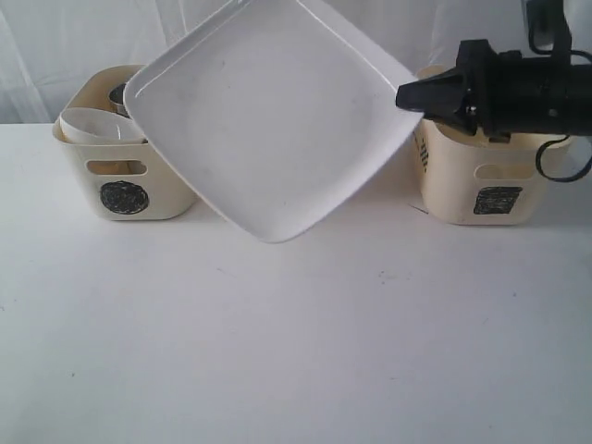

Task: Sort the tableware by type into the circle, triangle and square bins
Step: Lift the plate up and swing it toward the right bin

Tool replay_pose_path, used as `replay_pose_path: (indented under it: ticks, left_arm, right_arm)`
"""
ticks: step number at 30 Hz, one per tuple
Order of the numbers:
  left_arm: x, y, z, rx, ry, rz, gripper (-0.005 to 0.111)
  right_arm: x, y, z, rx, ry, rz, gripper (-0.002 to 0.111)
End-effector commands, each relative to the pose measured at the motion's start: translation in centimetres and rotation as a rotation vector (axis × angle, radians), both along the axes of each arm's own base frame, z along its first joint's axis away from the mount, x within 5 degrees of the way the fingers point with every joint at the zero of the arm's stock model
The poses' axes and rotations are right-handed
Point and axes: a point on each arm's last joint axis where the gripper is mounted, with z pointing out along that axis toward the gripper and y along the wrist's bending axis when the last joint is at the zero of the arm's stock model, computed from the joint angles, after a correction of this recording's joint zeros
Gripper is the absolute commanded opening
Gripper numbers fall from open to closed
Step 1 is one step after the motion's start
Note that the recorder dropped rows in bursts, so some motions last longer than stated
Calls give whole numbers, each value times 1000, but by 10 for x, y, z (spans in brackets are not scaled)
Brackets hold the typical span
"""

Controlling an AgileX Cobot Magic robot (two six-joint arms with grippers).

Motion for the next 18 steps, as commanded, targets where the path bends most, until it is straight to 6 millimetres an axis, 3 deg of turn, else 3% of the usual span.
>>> replay_pose_path:
  ticks: [1, 18]
  left_arm:
    - [0, -1, -1, -13, -4, -2, 0]
    - [0, -1, -1, -13, -2, -2, 0]
  right_arm:
    - [9, -21, 26, 94, -53, -120, 0]
    - [-1, -129, 34, 86, -66, -531, 0]
